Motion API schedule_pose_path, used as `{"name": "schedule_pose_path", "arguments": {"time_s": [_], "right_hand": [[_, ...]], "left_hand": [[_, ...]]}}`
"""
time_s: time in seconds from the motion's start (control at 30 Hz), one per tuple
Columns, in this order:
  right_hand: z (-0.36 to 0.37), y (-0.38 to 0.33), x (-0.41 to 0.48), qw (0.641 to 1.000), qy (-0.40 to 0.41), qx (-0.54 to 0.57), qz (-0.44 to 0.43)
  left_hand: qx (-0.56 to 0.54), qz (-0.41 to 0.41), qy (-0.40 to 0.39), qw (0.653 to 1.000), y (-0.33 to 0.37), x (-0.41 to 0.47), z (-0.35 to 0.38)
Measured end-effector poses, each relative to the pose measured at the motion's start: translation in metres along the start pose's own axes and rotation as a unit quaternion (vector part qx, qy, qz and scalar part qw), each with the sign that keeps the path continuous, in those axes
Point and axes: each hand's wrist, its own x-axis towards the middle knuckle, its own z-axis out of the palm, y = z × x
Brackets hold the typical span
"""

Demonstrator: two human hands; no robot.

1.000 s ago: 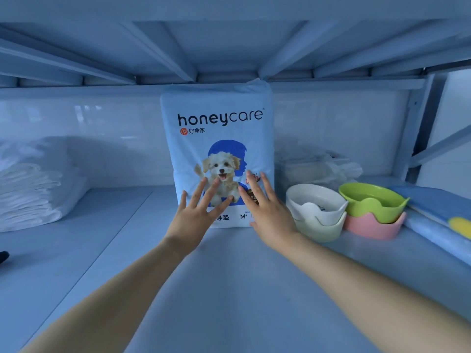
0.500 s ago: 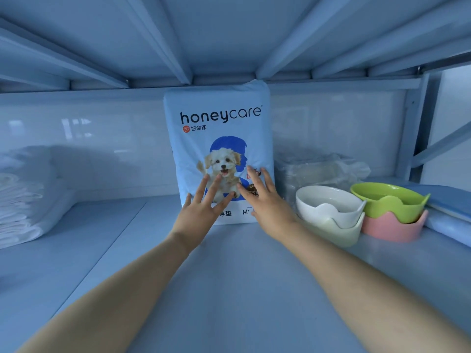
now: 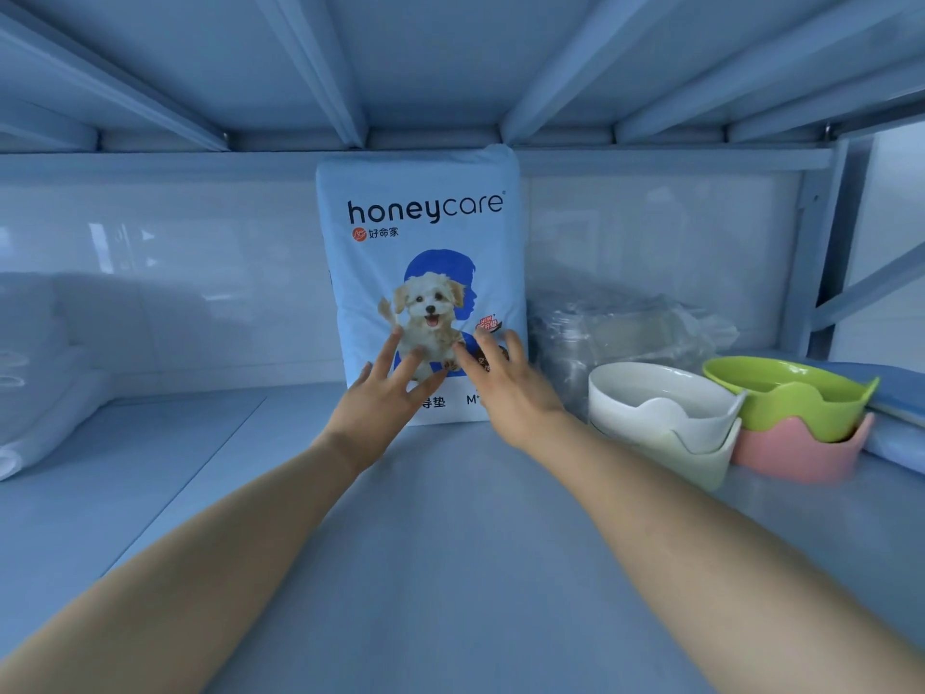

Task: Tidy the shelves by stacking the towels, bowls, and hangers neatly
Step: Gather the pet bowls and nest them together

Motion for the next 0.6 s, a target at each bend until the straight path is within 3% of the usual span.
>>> {"name": "schedule_pose_path", "arguments": {"time_s": [0.43,0.6], "right_hand": [[0.032,0.000,0.023,0.982,-0.120,0.135,0.053],[0.034,0.002,0.024,0.979,-0.141,0.139,0.051]], "left_hand": [[0.010,0.031,-0.067,0.997,-0.011,0.032,0.045],[0.045,0.048,-0.079,0.995,-0.014,0.035,0.053]]}}
